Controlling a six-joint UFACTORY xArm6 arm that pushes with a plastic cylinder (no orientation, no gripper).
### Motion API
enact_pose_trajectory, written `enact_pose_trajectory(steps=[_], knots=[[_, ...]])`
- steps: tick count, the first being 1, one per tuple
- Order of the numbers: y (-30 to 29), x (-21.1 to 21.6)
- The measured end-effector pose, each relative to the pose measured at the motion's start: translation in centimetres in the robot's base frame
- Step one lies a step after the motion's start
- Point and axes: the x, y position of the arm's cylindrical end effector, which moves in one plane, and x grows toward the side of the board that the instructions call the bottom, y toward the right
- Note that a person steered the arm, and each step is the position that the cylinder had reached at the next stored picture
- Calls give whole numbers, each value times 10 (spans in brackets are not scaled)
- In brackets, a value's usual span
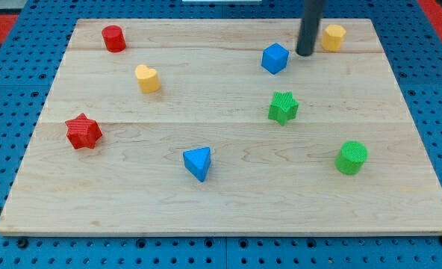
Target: Place blue cube to the top center
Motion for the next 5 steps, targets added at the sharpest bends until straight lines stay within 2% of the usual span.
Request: enact_pose_trajectory(steps=[1, 2, 4, 5], knots=[[-48, 21], [-116, -46], [-47, -67], [-61, -107]])
